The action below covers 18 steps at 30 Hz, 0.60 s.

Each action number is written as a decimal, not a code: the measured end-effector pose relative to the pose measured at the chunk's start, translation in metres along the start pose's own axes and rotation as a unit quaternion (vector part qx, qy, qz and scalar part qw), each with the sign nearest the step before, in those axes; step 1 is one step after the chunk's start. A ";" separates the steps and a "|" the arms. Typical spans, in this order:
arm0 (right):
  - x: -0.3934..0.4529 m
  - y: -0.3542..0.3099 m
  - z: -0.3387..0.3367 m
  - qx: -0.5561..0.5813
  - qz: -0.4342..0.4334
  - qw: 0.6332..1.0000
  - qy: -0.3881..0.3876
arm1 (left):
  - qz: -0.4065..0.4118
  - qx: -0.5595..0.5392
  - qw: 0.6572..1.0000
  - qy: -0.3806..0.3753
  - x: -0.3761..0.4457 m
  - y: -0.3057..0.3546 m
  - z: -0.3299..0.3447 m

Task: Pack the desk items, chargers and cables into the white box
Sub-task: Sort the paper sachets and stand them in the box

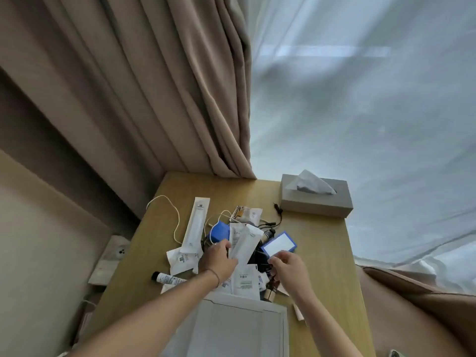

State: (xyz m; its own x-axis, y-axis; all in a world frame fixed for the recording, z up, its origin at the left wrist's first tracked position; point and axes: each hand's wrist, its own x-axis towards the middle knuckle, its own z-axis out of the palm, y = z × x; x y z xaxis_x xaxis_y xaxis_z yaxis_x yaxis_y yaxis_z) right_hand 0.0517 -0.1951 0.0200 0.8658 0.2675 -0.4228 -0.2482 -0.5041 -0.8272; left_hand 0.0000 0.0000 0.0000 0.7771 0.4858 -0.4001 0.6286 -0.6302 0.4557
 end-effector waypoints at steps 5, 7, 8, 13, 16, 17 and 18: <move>0.008 0.001 -0.008 0.034 -0.006 0.999 -0.012 | -0.019 0.101 0.994 0.045 0.011 0.018 0.016; 0.007 0.001 -0.010 0.045 -0.023 0.999 -0.020 | -0.011 0.128 0.990 0.066 0.013 0.021 0.023; 0.006 0.001 -0.012 0.048 -0.028 0.998 -0.026 | -0.004 0.137 0.988 0.073 0.014 0.022 0.026; 0.009 0.005 -0.015 0.069 -0.043 0.996 -0.038 | -0.001 0.173 0.983 0.068 0.027 0.028 0.033; 0.011 0.008 -0.014 0.064 -0.034 0.997 -0.028 | -0.021 0.142 0.989 0.039 0.035 0.026 0.030; 0.011 0.008 -0.012 0.064 -0.032 0.997 -0.026 | -0.032 0.116 0.992 0.026 0.036 0.024 0.030; 0.011 0.009 -0.010 0.061 -0.030 0.997 -0.025 | -0.043 0.093 0.995 0.018 0.036 0.021 0.031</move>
State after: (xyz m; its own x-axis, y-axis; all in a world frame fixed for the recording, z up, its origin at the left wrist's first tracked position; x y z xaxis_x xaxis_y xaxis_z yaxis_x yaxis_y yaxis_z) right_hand 0.0632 -0.2049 0.0119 0.8589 0.3355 -0.3870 -0.2509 -0.3832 -0.8889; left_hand 0.0405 -0.0145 -0.0289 0.7237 0.5615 -0.4012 0.6786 -0.6849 0.2654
